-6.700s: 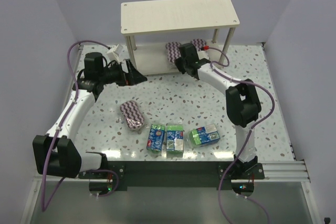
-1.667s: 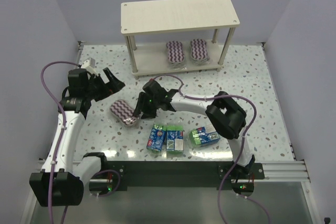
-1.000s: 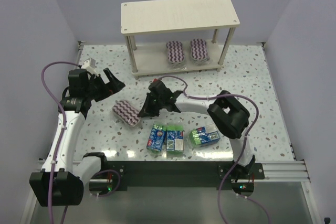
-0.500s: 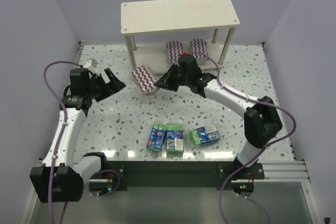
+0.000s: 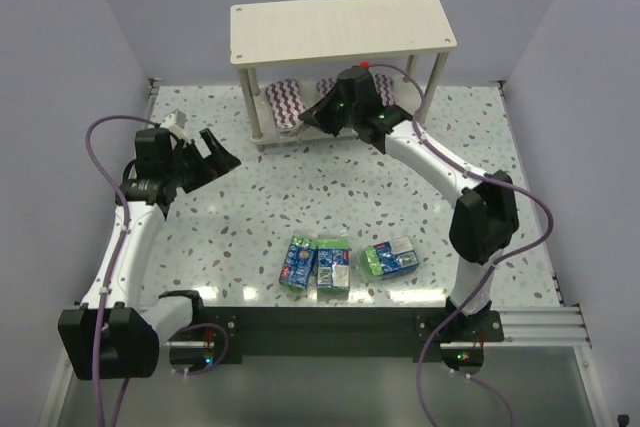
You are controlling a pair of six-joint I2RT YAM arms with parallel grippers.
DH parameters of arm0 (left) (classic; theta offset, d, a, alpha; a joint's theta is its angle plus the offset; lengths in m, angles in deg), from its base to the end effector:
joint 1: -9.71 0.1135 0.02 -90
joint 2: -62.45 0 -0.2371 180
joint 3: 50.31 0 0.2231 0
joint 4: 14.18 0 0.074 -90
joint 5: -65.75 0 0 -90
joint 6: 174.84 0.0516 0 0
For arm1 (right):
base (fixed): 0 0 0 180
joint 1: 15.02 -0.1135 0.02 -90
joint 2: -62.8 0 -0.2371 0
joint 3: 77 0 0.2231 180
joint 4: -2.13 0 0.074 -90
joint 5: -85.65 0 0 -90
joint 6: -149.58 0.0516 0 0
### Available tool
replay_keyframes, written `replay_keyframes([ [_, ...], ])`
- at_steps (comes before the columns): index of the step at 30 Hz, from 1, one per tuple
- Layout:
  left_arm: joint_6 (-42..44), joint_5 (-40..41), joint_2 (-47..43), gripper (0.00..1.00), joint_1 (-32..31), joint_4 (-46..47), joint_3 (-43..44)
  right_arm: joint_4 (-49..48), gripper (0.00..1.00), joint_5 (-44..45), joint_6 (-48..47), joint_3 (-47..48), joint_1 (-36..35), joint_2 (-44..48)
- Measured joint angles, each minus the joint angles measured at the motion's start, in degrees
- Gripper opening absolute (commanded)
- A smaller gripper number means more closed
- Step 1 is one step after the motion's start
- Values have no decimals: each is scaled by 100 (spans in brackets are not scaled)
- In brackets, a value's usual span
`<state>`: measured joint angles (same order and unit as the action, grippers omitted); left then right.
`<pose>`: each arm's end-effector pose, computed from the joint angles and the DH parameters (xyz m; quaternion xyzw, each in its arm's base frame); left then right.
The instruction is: Place and organize the cleaning sponges onto the shelf
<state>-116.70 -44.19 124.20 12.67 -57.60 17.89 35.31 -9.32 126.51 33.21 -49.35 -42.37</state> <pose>0.2279 -0.0058 0.2737 -0.1899 0.8641 -0.2597 0.3871 0.3401 0.2377 0.3028 0.2191 0.8288 0.4206 0.2970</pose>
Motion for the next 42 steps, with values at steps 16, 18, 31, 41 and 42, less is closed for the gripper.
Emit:
replay_keyframes([
  [16, -7, -63, 160, 100, 2, 37, 7, -367, 0, 1027, 203, 1211, -11, -1974],
  [18, -7, -63, 199, 100, 2, 39, 17, -400, 0, 1029, 201, 1436, -11, -2164],
  [31, -57, -68, 313, 100, 2, 120, 33, -452, 25, 1021, 227, 2131, -2, -2806],
  [41, -151, -192, 310, 100, 2, 286, 31, -601, 61, 850, -22, 1167, 0, -2168],
  [42, -157, -212, 304, 100, 2, 299, 31, -616, 62, 811, -74, 986, 0, -1974],
])
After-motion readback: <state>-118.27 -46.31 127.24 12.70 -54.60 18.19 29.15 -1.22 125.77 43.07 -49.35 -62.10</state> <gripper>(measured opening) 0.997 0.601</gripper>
